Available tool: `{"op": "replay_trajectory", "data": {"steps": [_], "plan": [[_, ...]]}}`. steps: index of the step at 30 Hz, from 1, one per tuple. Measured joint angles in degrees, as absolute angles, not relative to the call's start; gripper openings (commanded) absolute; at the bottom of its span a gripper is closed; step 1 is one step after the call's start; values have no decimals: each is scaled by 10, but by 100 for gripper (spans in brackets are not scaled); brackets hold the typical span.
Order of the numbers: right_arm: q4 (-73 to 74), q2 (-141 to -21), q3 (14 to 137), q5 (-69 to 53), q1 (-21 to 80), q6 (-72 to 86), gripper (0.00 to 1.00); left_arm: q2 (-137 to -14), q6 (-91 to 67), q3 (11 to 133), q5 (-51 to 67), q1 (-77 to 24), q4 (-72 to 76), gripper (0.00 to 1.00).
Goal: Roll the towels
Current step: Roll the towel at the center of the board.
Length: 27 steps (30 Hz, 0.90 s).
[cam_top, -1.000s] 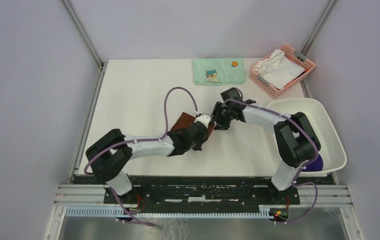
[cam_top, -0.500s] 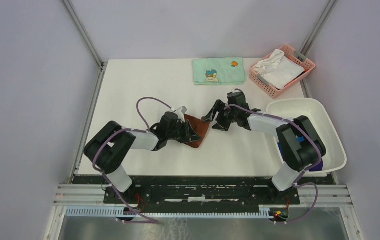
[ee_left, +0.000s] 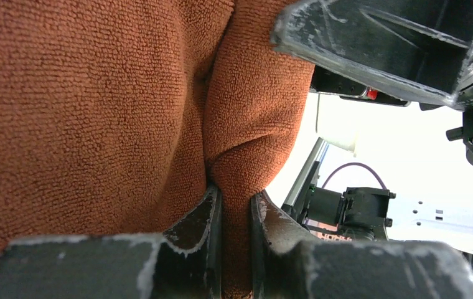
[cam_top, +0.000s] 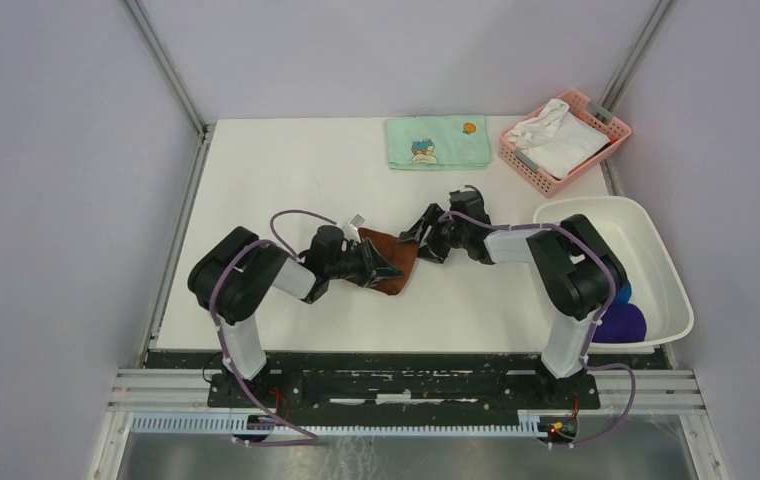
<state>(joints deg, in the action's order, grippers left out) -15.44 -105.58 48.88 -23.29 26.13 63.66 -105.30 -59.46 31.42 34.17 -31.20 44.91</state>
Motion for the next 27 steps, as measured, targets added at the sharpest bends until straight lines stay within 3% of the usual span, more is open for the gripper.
{"op": "replay_trajectory", "data": {"steps": [7, 10, 18, 23, 27], "plan": [[-107, -1076, 519, -216, 266, 627, 37, -1057, -602, 312, 343, -312, 455, 11], [-40, -1076, 551, -184, 278, 609, 29, -1045, -600, 313, 331, -313, 431, 20], [148, -1071, 644, -68, 330, 572, 22, -909, -512, 325, 175, -377, 216, 53], [234, -1071, 684, -20, 343, 557, 22, -823, -457, 352, 30, -459, 75, 62], [272, -1075, 700, 0, 347, 554, 23, -806, -422, 402, -113, -545, -21, 64]]}}
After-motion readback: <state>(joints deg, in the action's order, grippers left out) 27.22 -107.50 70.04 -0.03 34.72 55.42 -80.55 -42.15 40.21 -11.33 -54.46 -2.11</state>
